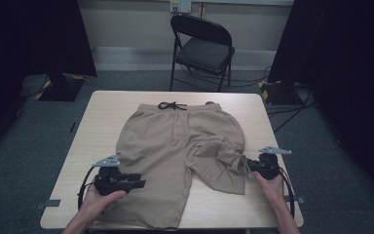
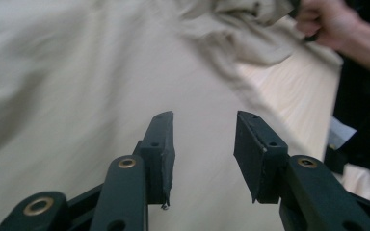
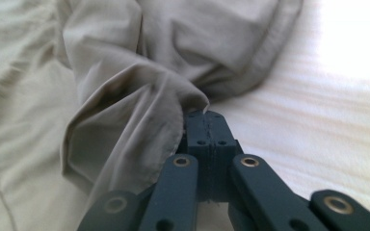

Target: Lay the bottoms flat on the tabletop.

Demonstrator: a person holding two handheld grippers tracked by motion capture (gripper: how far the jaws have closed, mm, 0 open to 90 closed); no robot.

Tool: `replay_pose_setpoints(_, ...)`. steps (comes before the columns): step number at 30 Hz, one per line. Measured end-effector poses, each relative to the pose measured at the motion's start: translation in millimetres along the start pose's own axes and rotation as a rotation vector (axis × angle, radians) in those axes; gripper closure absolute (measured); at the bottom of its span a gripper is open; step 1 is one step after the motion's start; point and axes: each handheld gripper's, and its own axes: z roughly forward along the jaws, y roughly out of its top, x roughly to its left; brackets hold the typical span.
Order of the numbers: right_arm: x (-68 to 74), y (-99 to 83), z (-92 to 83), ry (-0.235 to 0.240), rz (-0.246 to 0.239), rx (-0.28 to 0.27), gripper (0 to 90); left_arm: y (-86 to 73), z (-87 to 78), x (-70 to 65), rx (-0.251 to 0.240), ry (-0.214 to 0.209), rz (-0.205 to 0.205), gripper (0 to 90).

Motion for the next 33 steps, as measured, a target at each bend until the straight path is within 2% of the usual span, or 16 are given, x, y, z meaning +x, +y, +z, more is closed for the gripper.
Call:
replay_pose_setpoints(1, -0.4, -0.9, 0.4, -0.004, -0.005, 0.009, 89.1, 4.1, 5.8, -2.7, 0.0, -0.012, -0.001, 58.6)
replay_pose_setpoints(4, 3.0, -0.6, -4.4, -0.004, -0.014, 0.004, 72.4, 12.3, 23.1, -8.2, 0.001, -0.043, -0.005, 57.7)
replay_pose_setpoints(5, 3.0, -0.6, -4.4, -0.004, -0.014, 0.004, 72.4, 14.4, 28.6, -10.7, 0.013, -0.042, 0.005, 57.7)
replay_pose_setpoints(8, 3.3, 4.8, -19.4, 0.0, -0.001, -0.047, 61.3, 23.6, 46.9, -21.9, 0.032, -0.08, 0.027, 57.7)
replay_pose_setpoints(11, 5.1, 6.4, -29.8, -0.002, -0.002, -0.069, 58.4, 29.1, 55.2, -28.9, 0.034, -0.103, 0.031, 58.8)
replay_pose_setpoints(13, 9.2, 6.3, -37.9, 0.027, -0.006, -0.094, 56.4, 37.7, 69.5, -40.3, 0.052, -0.132, 0.063, 61.1)
replay_pose_setpoints(16, 15.6, 5.0, -40.9, 0.057, -0.023, -0.095, 54.8, 43.0, 78.3, -47.0, 0.047, -0.149, 0.068, 63.5)
replay_pose_setpoints(19, 25.5, 0.2, -36.0, 0.107, -0.041, -0.069, 49.1, 54.3, 102.4, -60.1, 0.051, -0.185, 0.079, 64.5)
replay_pose_setpoints(23, 29.7, -5.6, -23.8, 0.103, -0.055, -0.02, 43.5, 59.2, 116.6, -64.7, 0.052, -0.203, 0.072, 64.8)
replay_pose_setpoints(24, 31.7, -9.1, -16.3, 0.075, -0.068, 0.021, 39.4, 60.3, 122.3, -65.4, 0.053, -0.213, 0.065, 64.8)
replay_pose_setpoints(26, 31.4, -10.6, -12.6, 0.073, -0.072, 0.037, 39.4, 60.4, 129.8, -65.1, 0.052, -0.228, 0.049, 64.8)
replay_pose_setpoints(27, 32.0, -12.3, -7.2, 0.02, -0.104, 0.073, 38.3, 59.1, 135.8, -65.7, 0.06, -0.226, 0.046, 64.4)
replay_pose_setpoints(30, 31.5, -12.6, -6.1, 0.03, -0.104, 0.074, 43.2, 56.0, 140.8, -67.1, 0.083, -0.223, 0.059, 63.2)
replay_pose_setpoints(31, 34.4, -14.0, -6.7, 0.055, -0.109, 0.074, 57.8, 54.8, 142.4, -67.6, 0.088, -0.222, 0.065, 63.1)
replay_pose_setpoints(32, 34.4, -14.0, -6.7, 0.055, -0.109, 0.074, 57.8, 54.2, 143.0, -67.6, 0.093, -0.218, 0.065, 63.1)
replay_pose_setpoints(33, 36.9, -14.8, -6.8, 0.073, -0.113, 0.078, 66.0, 53.6, 143.8, -68.3, 0.095, -0.217, 0.063, 63.1)
